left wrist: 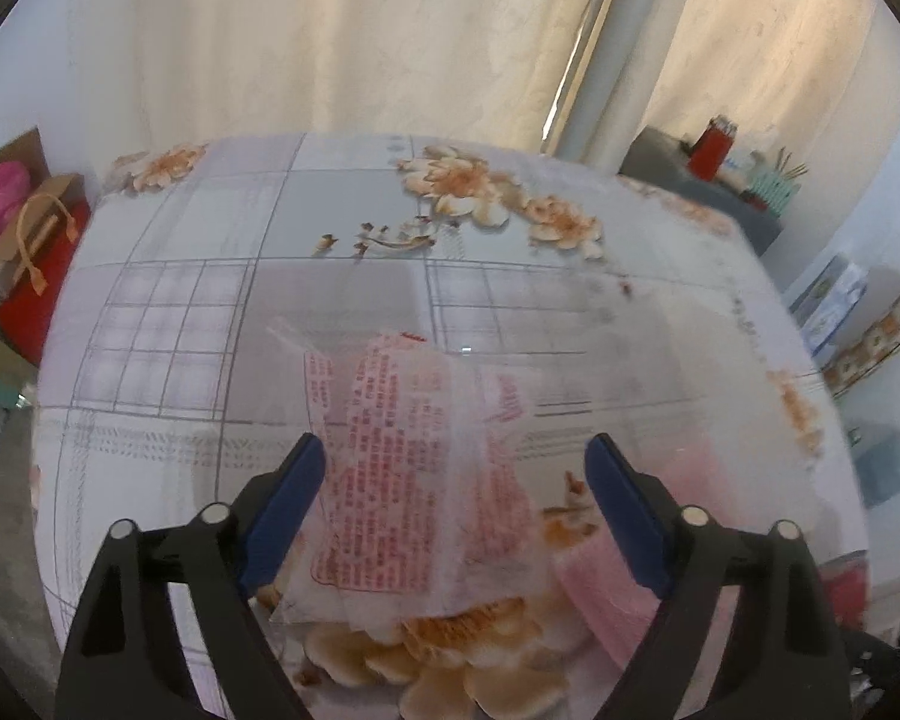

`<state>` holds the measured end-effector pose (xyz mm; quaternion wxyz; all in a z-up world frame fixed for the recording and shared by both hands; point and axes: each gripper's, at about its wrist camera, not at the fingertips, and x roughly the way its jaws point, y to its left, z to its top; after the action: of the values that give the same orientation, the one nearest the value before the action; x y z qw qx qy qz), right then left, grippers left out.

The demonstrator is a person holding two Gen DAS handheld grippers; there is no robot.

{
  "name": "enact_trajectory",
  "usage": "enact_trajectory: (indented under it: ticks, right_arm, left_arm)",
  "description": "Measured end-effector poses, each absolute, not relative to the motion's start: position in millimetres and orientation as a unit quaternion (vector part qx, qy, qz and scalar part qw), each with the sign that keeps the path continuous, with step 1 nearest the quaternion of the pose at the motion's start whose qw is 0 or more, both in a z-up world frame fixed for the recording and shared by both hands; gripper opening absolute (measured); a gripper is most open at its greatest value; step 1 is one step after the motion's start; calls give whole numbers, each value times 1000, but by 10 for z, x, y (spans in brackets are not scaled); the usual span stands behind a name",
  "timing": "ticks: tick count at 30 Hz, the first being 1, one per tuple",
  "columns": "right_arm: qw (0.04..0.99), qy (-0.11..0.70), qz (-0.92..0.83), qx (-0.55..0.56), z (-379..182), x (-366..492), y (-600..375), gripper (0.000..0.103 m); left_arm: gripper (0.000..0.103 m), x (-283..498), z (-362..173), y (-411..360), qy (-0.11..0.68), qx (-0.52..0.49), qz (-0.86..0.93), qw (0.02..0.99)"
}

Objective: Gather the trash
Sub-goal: 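Grasp the clear snack bag with red print using the left tool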

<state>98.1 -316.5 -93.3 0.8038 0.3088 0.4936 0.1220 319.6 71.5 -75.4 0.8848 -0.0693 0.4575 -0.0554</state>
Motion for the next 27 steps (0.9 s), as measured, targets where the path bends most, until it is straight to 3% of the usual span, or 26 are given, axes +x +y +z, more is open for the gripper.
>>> enact_trajectory:
  ticks: [6,8,25,27]
  right_arm:
    - [804,494,122,309,-922,992,-3188,62]
    - [803,493,123,311,-923,990,-3196,62]
    - [803,494,116,311,-897,933,-3219,62]
    - [803,494,115,312,-893,928,-3217,62]
  left_arm:
    - [58,3264,-880,716,469,-57,-48,880]
    - [57,3251,-895,735,467,-64,-51,881]
    - [14,2935,-834,977,452,-84,-65,886]
    - [14,2851,-809,1014,448,-90,-68,887]
